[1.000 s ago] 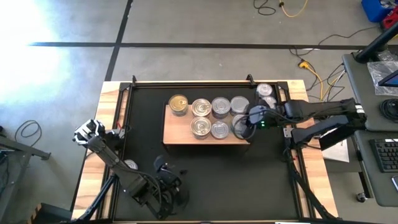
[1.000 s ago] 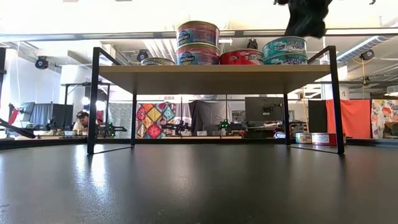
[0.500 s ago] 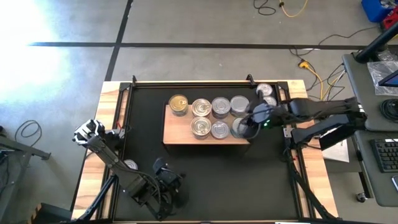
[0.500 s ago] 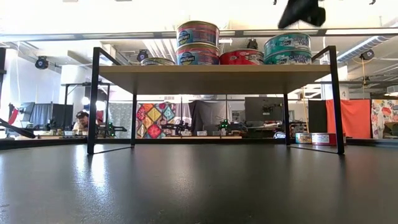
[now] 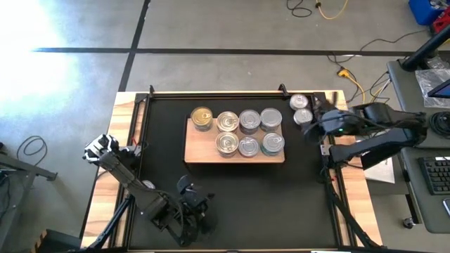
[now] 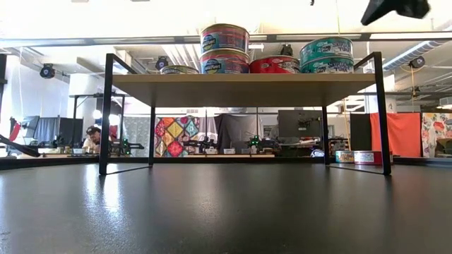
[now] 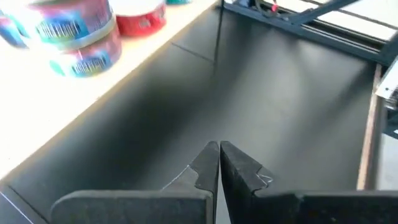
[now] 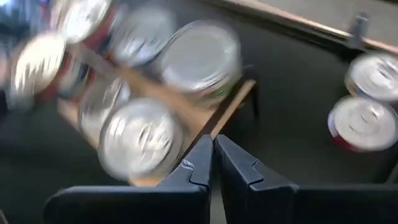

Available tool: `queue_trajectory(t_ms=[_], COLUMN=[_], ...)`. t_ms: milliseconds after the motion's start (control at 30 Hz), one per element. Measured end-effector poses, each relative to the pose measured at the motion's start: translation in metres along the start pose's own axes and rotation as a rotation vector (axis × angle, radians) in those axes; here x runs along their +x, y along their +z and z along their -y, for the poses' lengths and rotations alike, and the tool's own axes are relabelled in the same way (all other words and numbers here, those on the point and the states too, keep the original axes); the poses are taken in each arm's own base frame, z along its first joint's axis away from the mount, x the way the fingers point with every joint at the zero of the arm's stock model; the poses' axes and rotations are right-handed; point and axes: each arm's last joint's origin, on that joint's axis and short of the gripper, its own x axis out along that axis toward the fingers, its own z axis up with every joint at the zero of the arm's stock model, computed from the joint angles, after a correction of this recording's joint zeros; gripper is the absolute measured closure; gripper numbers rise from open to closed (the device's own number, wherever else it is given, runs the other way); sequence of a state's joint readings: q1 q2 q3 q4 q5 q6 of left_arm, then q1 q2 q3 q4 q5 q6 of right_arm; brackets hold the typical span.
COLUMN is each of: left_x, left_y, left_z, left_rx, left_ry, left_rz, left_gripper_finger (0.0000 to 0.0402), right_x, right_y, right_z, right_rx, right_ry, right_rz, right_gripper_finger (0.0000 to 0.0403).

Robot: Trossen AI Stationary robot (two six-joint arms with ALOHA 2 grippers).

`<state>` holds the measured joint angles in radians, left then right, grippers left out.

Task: Stack canned seafood by type on shelf
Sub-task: Stack the red tuna can on top of the red tuna can on the shelf

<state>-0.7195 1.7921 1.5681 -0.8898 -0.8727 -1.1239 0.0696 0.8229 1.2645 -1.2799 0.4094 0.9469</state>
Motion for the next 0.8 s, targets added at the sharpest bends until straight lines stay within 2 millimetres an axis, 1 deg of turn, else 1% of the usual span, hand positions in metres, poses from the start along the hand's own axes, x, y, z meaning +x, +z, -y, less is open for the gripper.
queue_trajectory(t_ms=[100, 167, 233, 300, 333, 433, 567, 633, 700, 733, 800], left_x=[0.007, 0.012, 0.017, 0.018, 0.017, 0.005, -0.024, -0.036, -0.047, -0.05, -0.058], left_y=[0.015, 0.027, 0.039, 0.051, 0.058, 0.081, 0.109, 0.117, 0.123, 0.127, 0.132], left_z=[-0.003, -0.006, -0.01, -0.015, -0.017, -0.027, -0.043, -0.052, -0.059, -0.06, -0.068], left_rx=[0.03, 0.045, 0.048, 0.04, 0.03, 0.009, 0.053, 0.089, 0.091, 0.091, 0.144], left_ry=[0.022, 0.037, 0.054, 0.08, 0.095, 0.137, 0.192, 0.224, 0.244, 0.228, 0.203], left_rz=[0.018, 0.024, 0.025, 0.021, 0.019, 0.019, 0.014, -0.005, -0.019, -0.012, -0.017], left_gripper_finger=[0.0402, 0.0402, 0.0402, 0.0402, 0.0402, 0.0402, 0.0402, 0.0402, 0.0402, 0.0402, 0.0402], right_x=[-0.01, -0.013, -0.008, 0.001, 0.007, 0.029, 0.055, 0.068, 0.079, 0.084, 0.091], right_y=[-0.007, -0.009, -0.01, -0.013, -0.015, -0.023, -0.031, -0.033, -0.035, -0.035, -0.034], right_z=[0.021, 0.027, 0.028, 0.029, 0.03, 0.034, 0.046, 0.051, 0.055, 0.058, 0.067], right_rx=[0.256, 0.421, 0.488, 0.512, 0.559, 0.756, 0.914, 0.978, 1.045, 1.061, 1.1], right_ry=[0.012, 0.052, 0.056, -0.007, -0.049, -0.142, -0.25, -0.296, -0.304, -0.312, -0.359], right_rz=[0.103, 0.146, 0.194, 0.281, 0.323, 0.433, 0.511, 0.51, 0.479, 0.464, 0.459], right_gripper_finger=[0.039, 0.039, 0.039, 0.039, 0.039, 0.039, 0.039, 0.039, 0.039, 0.039, 0.039])
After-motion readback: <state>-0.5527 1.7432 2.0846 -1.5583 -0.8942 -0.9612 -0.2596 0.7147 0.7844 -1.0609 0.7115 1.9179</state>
